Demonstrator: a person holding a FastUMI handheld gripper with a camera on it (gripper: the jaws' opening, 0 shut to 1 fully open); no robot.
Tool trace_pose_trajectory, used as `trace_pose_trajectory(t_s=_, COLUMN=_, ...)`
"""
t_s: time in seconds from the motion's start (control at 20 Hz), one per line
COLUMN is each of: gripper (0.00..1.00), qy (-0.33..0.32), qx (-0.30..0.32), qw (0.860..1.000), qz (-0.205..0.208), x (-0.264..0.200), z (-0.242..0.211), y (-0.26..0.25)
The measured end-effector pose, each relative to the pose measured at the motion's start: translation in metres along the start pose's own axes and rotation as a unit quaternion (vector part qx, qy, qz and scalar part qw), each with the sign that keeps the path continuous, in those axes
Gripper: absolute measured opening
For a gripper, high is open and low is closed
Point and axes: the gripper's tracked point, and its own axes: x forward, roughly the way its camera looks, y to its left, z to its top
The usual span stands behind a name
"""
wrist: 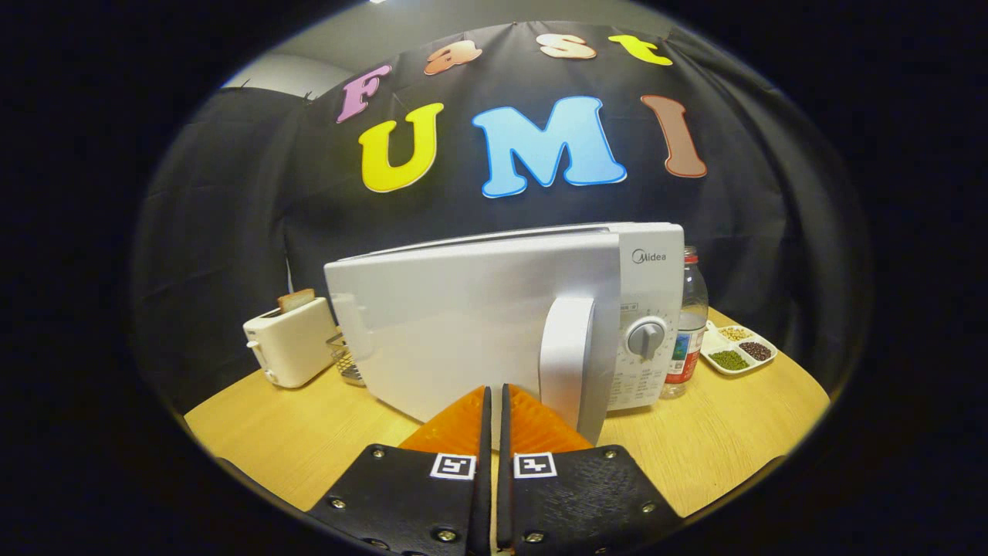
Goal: Open the microwave, put the food inside, and close the microwave door.
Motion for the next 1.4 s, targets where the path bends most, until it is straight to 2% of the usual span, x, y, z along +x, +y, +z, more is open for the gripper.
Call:
trace_pose_trajectory(t_s=0.15, gripper=0.04, qy=-0.016, qx=0.000, qw=1.000, qz=-0.020, x=0.025, z=0.011, y=-0.013)
trace_pose_trajectory(t_s=0.3, gripper=0.04, qy=-0.027, qx=-0.030, qw=0.998, qz=-0.057, x=0.049, z=0.017, y=-0.026)
trace_pose_trajectory(t_s=0.45, gripper=0.04, qy=-0.028, qx=-0.034, qw=0.995, qz=-0.088, x=0.070, z=0.020, y=-0.037)
trace_pose_trajectory(t_s=0.6, gripper=0.04, qy=-0.028, qx=-0.036, qw=0.993, qz=-0.110, x=0.079, z=0.018, y=-0.040)
trace_pose_trajectory(t_s=0.7, gripper=0.05, qy=-0.015, qx=-0.064, qw=0.990, qz=-0.125, x=0.073, z=0.017, y=-0.042)
trace_pose_trajectory(t_s=0.85, gripper=0.05, qy=-0.003, qx=-0.040, qw=0.992, qz=-0.120, x=0.047, z=0.025, y=-0.028)
trace_pose_trajectory(t_s=1.0, gripper=0.04, qy=-0.021, qx=-0.053, qw=0.992, qz=-0.113, x=0.002, z=0.050, y=-0.006)
trace_pose_trajectory(t_s=1.3, gripper=0.04, qy=-0.061, qx=-0.037, qw=0.997, qz=-0.031, x=-0.100, z=0.119, y=0.070)
trace_pose_trajectory(t_s=1.4, gripper=0.04, qy=-0.073, qx=-0.035, qw=0.997, qz=-0.017, x=-0.126, z=0.141, y=0.085)
